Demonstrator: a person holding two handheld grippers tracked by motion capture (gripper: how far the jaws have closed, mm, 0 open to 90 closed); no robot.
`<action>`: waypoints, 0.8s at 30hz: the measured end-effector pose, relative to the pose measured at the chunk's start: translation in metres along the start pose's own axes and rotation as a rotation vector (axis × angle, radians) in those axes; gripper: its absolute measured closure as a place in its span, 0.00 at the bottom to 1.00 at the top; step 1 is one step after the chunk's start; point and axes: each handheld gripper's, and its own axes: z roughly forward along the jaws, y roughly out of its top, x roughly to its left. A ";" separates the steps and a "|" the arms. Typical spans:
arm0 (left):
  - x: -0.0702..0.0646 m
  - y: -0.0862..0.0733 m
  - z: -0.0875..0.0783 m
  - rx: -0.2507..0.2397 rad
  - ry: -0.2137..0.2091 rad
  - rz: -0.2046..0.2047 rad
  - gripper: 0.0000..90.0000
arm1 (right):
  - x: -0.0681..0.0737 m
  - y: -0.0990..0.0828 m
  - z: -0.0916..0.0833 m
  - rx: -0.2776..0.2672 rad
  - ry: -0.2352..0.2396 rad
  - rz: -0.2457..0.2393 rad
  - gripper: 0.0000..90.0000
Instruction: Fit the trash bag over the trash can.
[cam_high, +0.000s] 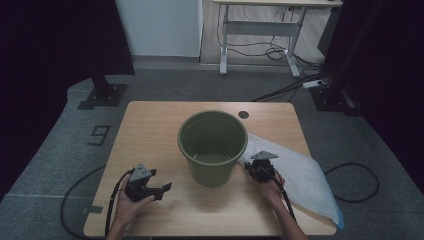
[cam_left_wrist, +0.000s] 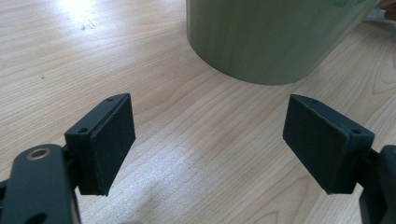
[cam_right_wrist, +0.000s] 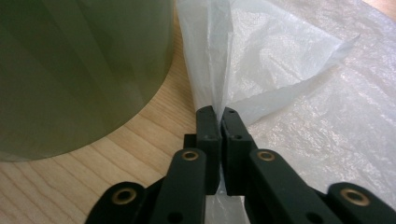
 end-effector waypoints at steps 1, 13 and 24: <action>0.000 0.000 0.000 0.000 0.003 0.001 0.19 | -0.001 0.000 -0.001 -0.006 -0.002 0.001 0.98; 0.002 0.000 -0.005 -0.013 0.012 -0.007 0.19 | -0.013 0.011 -0.042 -0.180 0.011 0.108 0.98; 0.004 0.000 -0.010 -0.045 0.049 -0.021 0.21 | -0.021 0.030 -0.094 -0.352 0.027 0.147 0.98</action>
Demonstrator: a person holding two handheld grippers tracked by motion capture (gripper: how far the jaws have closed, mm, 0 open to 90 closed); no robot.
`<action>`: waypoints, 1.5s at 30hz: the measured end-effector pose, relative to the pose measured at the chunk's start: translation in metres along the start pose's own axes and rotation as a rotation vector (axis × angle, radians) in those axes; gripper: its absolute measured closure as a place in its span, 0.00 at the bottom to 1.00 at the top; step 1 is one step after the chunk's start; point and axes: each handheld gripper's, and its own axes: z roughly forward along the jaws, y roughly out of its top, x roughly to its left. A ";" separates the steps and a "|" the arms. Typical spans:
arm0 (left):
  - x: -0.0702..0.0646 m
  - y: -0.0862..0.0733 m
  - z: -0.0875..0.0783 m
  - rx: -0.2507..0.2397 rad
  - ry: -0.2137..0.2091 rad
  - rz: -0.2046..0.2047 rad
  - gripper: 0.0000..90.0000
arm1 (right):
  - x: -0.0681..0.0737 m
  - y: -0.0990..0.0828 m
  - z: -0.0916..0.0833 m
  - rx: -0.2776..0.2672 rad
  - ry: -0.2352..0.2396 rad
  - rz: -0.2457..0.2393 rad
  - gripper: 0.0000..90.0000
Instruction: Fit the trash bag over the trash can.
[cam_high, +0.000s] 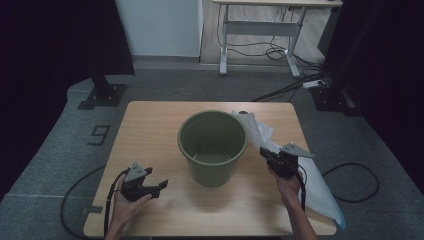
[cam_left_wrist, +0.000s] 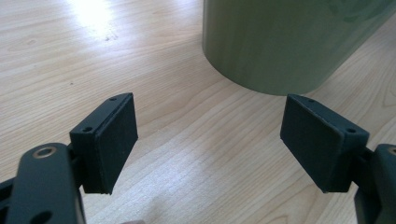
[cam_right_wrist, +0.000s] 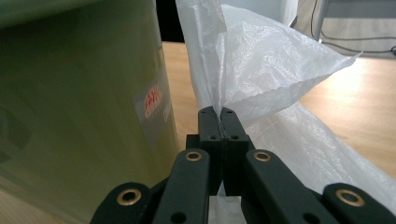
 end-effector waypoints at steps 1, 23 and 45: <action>0.001 0.000 0.000 -0.001 0.001 -0.004 0.21 | 0.000 0.002 -0.003 -0.007 0.000 0.002 0.98; 0.005 0.000 0.001 0.001 -0.013 -0.020 0.21 | 0.039 0.089 -0.062 -0.194 0.011 -0.119 0.98; 0.005 -0.001 0.002 0.007 -0.013 -0.018 0.21 | 0.090 0.111 -0.061 -0.235 0.147 -0.197 0.98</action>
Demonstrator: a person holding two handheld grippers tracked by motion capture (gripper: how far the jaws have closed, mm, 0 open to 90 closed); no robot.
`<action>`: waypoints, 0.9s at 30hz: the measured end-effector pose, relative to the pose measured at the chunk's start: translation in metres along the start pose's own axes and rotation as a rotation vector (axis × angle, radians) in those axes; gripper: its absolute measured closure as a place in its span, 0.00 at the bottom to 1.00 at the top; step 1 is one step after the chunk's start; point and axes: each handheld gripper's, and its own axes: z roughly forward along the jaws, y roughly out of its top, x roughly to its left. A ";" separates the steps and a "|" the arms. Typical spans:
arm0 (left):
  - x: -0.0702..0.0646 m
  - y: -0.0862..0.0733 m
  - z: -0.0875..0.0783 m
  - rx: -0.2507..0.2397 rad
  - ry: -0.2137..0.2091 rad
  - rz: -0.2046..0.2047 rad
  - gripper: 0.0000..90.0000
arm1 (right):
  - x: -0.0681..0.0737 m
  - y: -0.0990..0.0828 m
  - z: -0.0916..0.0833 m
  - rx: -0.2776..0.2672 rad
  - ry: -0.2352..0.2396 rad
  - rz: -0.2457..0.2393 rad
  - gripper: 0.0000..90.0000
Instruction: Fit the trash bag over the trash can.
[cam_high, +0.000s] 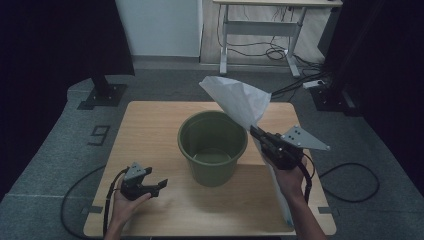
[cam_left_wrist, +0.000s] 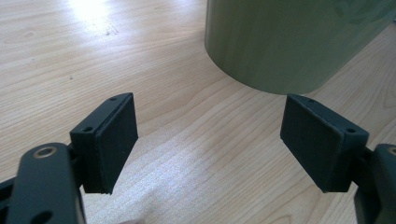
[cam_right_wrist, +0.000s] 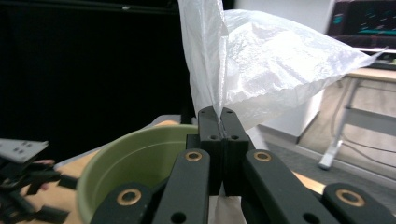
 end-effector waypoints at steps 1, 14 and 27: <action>0.000 0.000 0.000 0.000 0.000 0.000 0.21 | 0.002 -0.002 0.002 0.009 0.013 0.000 0.98; 0.000 0.000 0.001 0.006 -0.002 0.005 0.21 | 0.019 -0.039 0.037 0.152 0.126 0.037 0.98; -0.001 -0.001 0.002 0.016 -0.003 0.011 0.21 | 0.022 -0.055 0.042 0.182 0.167 0.012 0.67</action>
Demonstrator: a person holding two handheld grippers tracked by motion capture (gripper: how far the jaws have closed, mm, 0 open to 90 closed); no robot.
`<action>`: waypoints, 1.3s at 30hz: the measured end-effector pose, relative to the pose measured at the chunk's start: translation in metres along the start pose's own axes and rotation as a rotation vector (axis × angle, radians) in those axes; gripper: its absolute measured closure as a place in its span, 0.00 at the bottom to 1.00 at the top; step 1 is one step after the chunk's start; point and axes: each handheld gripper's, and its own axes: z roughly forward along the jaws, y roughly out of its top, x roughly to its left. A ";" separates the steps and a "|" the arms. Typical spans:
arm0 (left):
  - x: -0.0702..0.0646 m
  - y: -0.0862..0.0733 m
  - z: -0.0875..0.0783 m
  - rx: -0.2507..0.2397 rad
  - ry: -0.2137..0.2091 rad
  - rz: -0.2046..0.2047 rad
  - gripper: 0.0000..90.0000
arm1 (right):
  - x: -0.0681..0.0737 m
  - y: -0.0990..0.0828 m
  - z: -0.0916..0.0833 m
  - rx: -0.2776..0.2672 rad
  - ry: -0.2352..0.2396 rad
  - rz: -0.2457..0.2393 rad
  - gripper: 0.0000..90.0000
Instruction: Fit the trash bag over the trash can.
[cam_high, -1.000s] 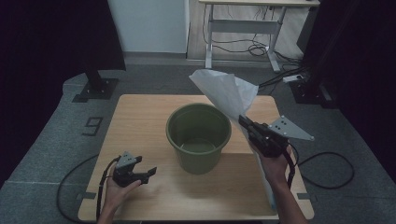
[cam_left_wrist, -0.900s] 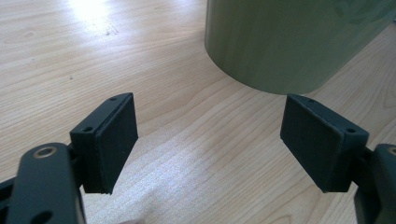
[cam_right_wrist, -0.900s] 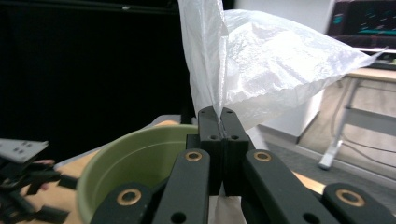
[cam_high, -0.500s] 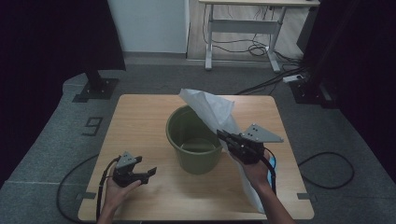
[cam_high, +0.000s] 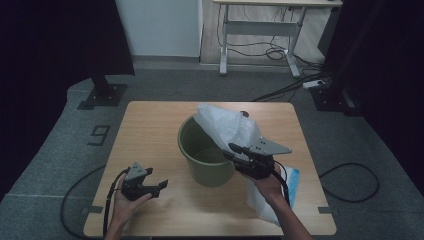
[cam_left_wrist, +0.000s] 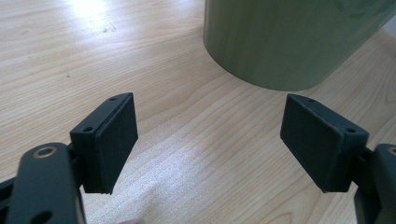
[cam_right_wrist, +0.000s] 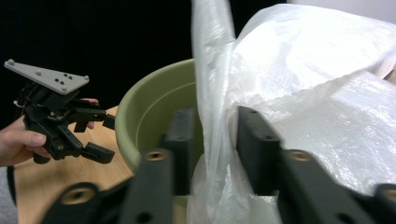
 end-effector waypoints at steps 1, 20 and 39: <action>0.000 0.000 0.000 -0.001 0.000 0.000 0.21 | 0.001 0.000 -0.002 -0.002 -0.006 -0.006 0.64; 0.001 -0.001 -0.001 0.003 0.007 -0.002 0.21 | 0.011 -0.059 -0.062 -0.024 -0.140 0.046 0.28; 0.001 -0.001 -0.003 -0.013 0.012 -0.010 0.21 | -0.004 -0.114 -0.051 0.111 -0.333 0.060 0.93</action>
